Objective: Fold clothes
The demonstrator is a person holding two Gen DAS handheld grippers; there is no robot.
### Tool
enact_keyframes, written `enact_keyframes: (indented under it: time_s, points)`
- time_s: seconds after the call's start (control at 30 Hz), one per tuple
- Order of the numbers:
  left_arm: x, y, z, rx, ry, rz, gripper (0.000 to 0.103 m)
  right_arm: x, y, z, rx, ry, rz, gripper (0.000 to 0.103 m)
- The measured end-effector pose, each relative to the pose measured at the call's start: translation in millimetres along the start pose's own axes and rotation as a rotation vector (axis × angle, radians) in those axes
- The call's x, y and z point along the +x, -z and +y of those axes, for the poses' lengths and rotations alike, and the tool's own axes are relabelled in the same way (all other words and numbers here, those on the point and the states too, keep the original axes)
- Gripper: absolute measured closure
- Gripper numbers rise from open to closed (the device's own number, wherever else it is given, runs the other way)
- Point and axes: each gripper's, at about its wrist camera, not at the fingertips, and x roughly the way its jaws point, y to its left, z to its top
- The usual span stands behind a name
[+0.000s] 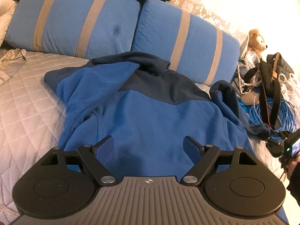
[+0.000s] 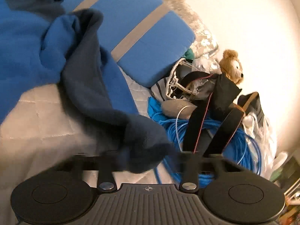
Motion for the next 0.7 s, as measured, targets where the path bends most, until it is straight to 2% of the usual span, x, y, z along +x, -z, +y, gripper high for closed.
enact_keyframes:
  time_s: [0.07,0.2,0.3,0.4,0.47,0.6,0.7]
  points:
    - [0,0,0,-0.002,0.001,-0.001,0.022,-8,-9,-16,0.077,-0.052,0.024,0.082]
    - [0,0,0,-0.002,0.002,0.001,0.022,-40,-25,-55,0.284,-0.203,0.052,0.083]
    - [0,0,1,-0.002,0.002,0.000,0.022,-62,-29,-83,0.479,-0.369,0.086,0.083]
    - [0,-1,1,-0.003,0.003,0.001,0.022,-58,-14,-111,0.729,-0.546,0.174,0.083]
    - [0,0,1,-0.003,0.004,0.001,0.022,-42,-3,-121,0.785,-0.541,0.225,0.083]
    - [1,0,1,-0.001,0.002,0.005,0.022,-5,15,-132,0.804,-0.451,0.316,0.083]
    - [1,0,0,0.001,-0.001,0.007,0.022,19,20,-135,0.801,-0.390,0.349,0.083]
